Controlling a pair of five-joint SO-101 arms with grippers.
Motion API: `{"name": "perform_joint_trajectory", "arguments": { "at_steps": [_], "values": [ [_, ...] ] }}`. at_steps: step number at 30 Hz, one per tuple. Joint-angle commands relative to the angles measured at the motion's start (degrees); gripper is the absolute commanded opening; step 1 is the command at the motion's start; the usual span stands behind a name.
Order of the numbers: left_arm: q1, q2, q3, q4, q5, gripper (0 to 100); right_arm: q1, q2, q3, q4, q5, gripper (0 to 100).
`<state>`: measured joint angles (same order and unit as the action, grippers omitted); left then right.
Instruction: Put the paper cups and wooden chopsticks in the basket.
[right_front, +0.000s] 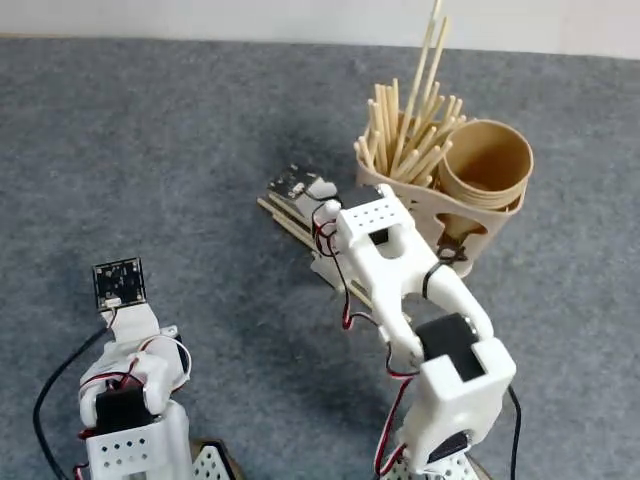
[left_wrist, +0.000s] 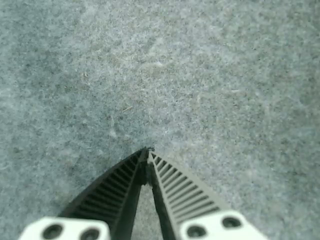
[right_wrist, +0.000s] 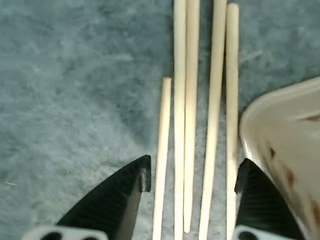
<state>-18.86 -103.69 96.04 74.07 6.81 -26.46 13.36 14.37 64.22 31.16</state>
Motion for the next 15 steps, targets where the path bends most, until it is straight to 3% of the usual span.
{"name": "perform_joint_trajectory", "arguments": {
  "at_steps": [1,9,15],
  "values": [
    [1.4,-0.7,1.1,0.4,0.0,1,1.5,0.7,-2.2,-1.1,0.6,27.2],
    [1.4,-0.7,1.1,0.4,0.0,1,-2.7,4.3,-1.9,-0.7,0.6,25.6],
    [1.4,-0.7,1.1,0.4,0.0,1,-8.7,4.4,-1.7,3.2,0.4,6.0]
  ]
}}
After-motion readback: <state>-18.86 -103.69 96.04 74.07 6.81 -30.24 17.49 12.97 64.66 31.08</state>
